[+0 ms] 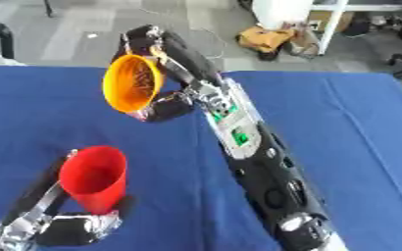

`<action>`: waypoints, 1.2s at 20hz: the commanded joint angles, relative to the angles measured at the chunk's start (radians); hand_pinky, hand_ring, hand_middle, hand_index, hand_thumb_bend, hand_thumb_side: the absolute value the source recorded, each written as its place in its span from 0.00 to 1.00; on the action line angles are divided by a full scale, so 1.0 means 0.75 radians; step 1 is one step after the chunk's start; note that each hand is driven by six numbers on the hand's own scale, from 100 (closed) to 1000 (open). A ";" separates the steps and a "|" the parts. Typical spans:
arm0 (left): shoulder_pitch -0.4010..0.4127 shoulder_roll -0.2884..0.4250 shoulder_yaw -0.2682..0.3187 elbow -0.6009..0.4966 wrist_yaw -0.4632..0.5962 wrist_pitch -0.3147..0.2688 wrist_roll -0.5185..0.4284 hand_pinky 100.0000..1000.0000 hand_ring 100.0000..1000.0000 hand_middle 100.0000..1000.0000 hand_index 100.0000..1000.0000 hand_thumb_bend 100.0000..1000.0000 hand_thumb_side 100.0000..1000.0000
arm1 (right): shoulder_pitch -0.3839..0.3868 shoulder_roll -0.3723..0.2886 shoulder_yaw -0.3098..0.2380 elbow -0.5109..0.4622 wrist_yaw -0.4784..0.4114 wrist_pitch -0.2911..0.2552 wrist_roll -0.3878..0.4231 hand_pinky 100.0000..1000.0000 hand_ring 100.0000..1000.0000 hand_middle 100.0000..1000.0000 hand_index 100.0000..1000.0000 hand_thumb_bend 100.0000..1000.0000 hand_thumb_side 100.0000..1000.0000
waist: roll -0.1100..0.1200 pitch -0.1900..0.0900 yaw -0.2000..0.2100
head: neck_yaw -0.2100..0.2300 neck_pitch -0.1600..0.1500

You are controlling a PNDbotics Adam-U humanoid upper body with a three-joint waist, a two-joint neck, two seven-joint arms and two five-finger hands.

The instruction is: Pour the contents of one cup into another cup.

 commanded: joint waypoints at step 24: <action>-0.045 -0.008 0.003 -0.005 -0.007 -0.006 -0.015 0.43 0.26 0.29 0.51 0.01 0.50 | -0.016 -0.011 0.045 -0.056 0.077 -0.079 -0.035 0.39 0.31 0.38 0.45 0.00 0.00 | 0.009 -0.028 -0.002 | 0.016 -0.009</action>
